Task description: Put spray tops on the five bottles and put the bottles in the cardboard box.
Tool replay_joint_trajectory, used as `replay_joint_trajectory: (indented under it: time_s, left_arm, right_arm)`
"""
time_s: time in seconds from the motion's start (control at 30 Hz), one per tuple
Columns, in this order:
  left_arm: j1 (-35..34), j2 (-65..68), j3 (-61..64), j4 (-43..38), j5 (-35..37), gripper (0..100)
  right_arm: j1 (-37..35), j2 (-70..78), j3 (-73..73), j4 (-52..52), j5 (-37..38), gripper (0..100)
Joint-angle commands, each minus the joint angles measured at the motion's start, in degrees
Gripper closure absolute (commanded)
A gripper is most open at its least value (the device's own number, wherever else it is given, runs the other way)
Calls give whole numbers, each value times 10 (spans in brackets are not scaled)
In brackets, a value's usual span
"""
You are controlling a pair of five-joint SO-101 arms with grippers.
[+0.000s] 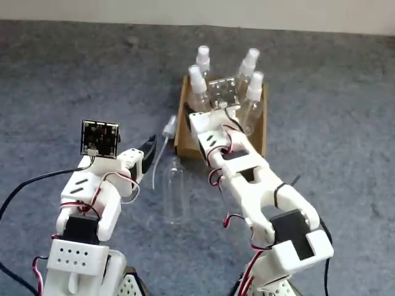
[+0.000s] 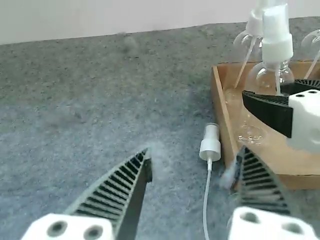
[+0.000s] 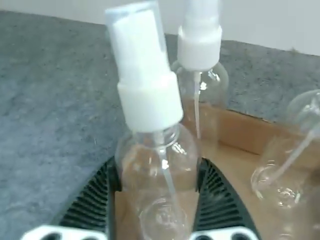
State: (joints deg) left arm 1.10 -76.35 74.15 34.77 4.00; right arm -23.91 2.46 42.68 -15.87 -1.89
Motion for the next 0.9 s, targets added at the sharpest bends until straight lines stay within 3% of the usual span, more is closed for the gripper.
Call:
replay_joint_trajectory:
  time_s: [0.0, 0.77, 0.87]
  left_arm:
    - [-3, -3, -2, 1, 3, 780]
    - [-3, -3, -2, 1, 3, 780]
    - [-3, -3, -2, 1, 3, 780]
  right_arm:
    - [-7, 0, -38, -22, -4, 995]
    - [-7, 3, -35, -33, -4, 990]
    - [-7, 3, -35, -33, -4, 955]
